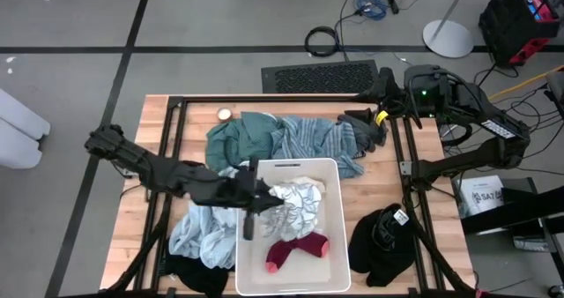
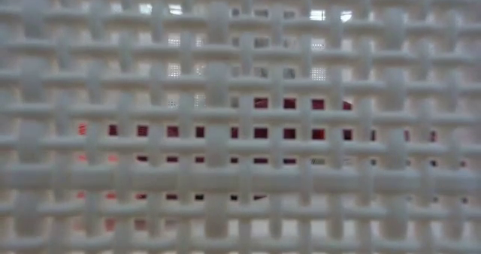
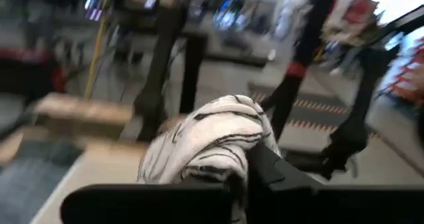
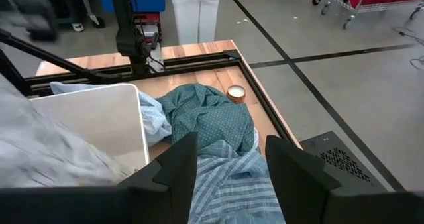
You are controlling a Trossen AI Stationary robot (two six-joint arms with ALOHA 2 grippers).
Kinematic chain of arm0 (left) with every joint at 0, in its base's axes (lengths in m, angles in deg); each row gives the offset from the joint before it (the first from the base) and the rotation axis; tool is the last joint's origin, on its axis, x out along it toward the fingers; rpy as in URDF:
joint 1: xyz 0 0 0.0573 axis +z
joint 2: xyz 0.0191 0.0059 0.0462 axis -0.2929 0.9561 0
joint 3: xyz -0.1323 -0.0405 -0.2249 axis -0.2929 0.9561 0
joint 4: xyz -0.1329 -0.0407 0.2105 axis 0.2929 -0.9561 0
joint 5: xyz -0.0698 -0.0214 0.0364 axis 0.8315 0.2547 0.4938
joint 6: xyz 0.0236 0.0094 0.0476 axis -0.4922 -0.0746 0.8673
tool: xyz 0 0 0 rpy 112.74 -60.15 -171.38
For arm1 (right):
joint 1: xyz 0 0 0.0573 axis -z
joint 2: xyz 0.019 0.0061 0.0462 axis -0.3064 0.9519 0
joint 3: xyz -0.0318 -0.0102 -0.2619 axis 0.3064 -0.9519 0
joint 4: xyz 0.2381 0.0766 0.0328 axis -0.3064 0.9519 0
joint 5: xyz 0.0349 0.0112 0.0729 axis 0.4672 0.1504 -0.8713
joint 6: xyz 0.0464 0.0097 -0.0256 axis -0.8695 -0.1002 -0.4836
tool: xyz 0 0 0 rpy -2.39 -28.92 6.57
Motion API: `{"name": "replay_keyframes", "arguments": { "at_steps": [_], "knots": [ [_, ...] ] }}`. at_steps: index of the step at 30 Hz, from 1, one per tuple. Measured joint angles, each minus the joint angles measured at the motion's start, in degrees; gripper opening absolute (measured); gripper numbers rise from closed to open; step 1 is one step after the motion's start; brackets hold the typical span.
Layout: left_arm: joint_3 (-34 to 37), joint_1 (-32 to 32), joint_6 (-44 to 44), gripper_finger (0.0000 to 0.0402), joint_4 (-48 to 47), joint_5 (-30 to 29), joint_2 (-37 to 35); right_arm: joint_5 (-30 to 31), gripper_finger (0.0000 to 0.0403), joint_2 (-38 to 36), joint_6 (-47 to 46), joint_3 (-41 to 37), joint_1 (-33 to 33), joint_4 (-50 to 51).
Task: Sort clothes
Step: Put the white polo shirt into the white laundry bin
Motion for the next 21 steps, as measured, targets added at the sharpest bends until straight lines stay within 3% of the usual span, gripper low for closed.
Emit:
{"name": "replay_keyframes", "arguments": {
  "at_steps": [3, 7, 10, 13, 21],
  "knots": [
    [2.9, 1.1, -4.7, 0.001, -5.5, -2.0, -0.1, -0.1, 0.0164, 0.0, -1.0, 0.0, 0.0, 0.6],
    [4.0, 2.4, -12.9, 0.001, -21.4, -2.4, 0.7, -0.1, 0.0164, 0.0, -1.9, 0.0, 0.0, 3.0],
    [4.0, 3.4, -15.8, 0.0031, -28.9, -2.4, 2.3, -0.1, 0.0164, 0.0, -2.5, 0.0, 0.0, 3.8],
    [4.0, 3.7, -13.9, 0.0057, -30.2, -2.2, 3.9, -0.1, 0.0164, 0.0, -3.2, 0.0, 0.0, 3.8],
    [4.0, 3.8, -3.7, 0.0121, -29.7, 5.4, 7.1, -0.1, 0.0164, 0.0, -3.2, 0.0, 0.0, 3.8]
  ]
}}
